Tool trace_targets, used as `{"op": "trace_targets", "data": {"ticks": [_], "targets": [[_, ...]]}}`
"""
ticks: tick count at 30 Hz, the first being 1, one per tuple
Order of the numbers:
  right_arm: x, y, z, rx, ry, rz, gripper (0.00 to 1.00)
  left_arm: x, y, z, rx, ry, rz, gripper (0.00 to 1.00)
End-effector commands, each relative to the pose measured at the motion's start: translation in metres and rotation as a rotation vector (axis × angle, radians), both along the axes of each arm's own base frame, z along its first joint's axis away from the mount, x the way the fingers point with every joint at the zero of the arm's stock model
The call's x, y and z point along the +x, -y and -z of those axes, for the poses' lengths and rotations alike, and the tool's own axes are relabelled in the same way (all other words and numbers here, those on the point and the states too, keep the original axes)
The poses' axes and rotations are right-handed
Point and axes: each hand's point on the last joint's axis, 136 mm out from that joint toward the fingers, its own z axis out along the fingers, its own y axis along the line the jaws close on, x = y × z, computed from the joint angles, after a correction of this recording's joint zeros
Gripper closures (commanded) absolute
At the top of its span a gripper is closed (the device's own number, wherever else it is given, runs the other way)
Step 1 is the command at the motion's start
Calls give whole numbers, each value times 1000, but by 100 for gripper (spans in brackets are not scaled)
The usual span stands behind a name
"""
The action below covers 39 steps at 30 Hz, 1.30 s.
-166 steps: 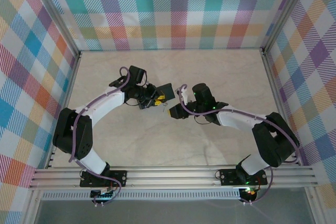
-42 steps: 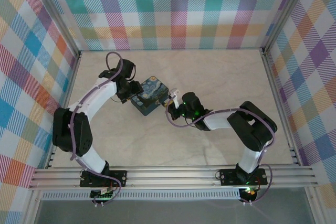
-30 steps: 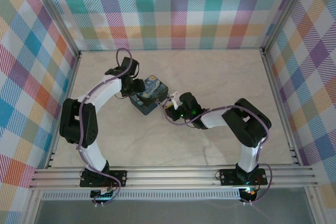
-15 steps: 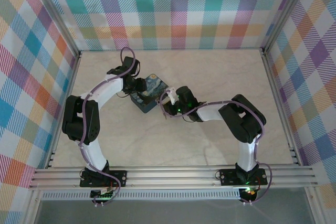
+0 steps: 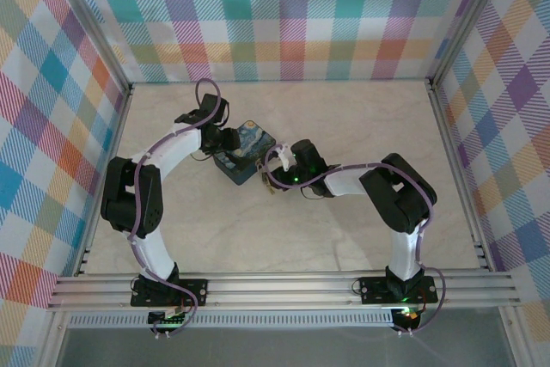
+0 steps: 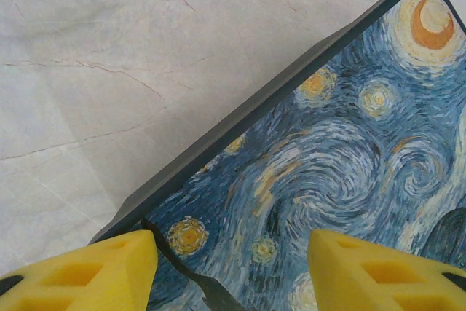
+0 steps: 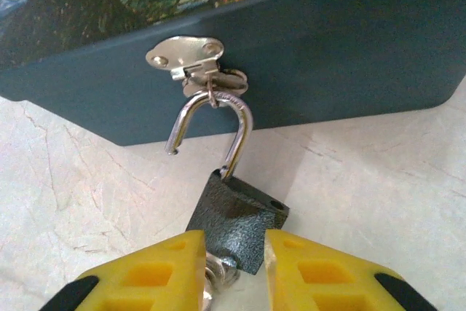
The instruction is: Unlock the padlock with the key
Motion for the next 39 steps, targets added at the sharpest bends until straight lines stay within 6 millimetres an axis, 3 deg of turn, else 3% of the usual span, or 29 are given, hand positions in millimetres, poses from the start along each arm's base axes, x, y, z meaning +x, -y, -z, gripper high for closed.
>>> {"op": "trace_targets", "data": {"ticks": [1, 8, 19, 28, 35, 39], "targets": [[-4, -7, 2, 27, -40, -43, 71, -16, -8, 7, 8, -60, -27, 42], [-8, -10, -3, 54, -77, -44, 61, -19, -10, 5, 7, -64, -41, 42], [1, -9, 22, -20, -153, -37, 52, -20, -8, 5, -10, -68, -49, 42], [18, 10, 37, -95, -131, 99, 57, -29, -8, 7, -43, -102, -95, 44], [32, 16, 33, -95, -114, 177, 79, -52, -8, 15, -93, -146, -155, 46], [37, 22, 28, -52, -129, 216, 82, -64, -13, 20, -88, -172, -187, 46]]}}
